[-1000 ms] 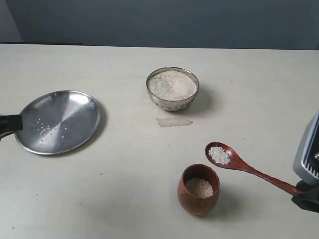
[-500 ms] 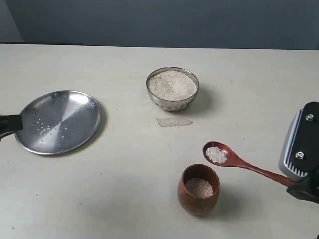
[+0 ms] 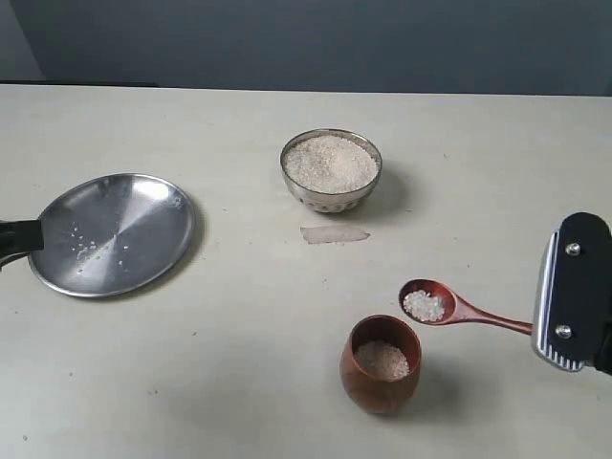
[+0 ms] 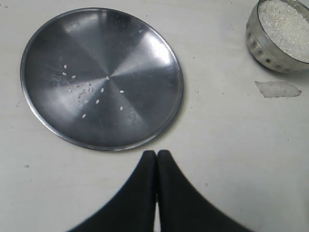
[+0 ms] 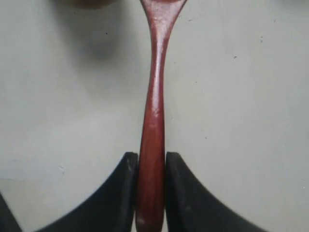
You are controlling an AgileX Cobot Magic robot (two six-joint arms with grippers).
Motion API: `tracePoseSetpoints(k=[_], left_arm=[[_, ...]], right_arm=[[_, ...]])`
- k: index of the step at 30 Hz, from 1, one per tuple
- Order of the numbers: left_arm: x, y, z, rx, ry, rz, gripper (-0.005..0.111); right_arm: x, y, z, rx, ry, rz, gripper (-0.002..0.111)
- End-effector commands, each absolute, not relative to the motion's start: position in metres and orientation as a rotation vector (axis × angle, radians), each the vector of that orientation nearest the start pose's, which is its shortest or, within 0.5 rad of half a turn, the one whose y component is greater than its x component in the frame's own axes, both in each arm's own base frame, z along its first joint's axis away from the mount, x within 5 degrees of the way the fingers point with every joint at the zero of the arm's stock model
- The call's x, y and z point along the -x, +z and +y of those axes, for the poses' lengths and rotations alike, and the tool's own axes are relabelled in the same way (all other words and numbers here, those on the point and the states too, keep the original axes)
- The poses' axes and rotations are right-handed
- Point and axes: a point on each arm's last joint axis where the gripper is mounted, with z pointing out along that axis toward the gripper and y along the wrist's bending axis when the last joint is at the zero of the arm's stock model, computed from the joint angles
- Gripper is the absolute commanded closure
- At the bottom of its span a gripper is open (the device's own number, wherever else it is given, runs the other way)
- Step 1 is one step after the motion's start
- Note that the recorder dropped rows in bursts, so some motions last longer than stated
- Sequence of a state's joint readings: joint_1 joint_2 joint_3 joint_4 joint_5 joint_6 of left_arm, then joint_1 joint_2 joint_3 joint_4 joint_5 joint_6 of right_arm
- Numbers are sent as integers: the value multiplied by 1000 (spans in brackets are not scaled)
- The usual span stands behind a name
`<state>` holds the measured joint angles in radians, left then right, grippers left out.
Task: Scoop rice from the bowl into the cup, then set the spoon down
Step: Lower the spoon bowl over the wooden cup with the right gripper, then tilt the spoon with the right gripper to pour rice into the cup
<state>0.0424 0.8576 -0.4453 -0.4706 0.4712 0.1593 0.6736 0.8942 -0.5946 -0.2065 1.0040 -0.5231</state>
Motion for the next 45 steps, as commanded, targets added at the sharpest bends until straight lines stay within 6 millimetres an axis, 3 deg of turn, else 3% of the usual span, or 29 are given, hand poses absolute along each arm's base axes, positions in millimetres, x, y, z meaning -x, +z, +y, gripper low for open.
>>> tracePoseSetpoints(k=[1, 19, 37, 45], left_arm=[[-156, 242, -13, 245, -355, 2315, 106], [-156, 242, -13, 245, -355, 2315, 106], [-156, 242, -13, 245, -355, 2315, 106], [-156, 242, -13, 245, -355, 2315, 106]], right_arm=[[-116, 252, 72, 1653, -244, 2210, 109], [-112, 255, 82, 1826, -364, 2007, 109], [-124, 251, 88, 1878, -468, 1935, 109], [-120, 252, 93, 1949, -498, 1855, 109]])
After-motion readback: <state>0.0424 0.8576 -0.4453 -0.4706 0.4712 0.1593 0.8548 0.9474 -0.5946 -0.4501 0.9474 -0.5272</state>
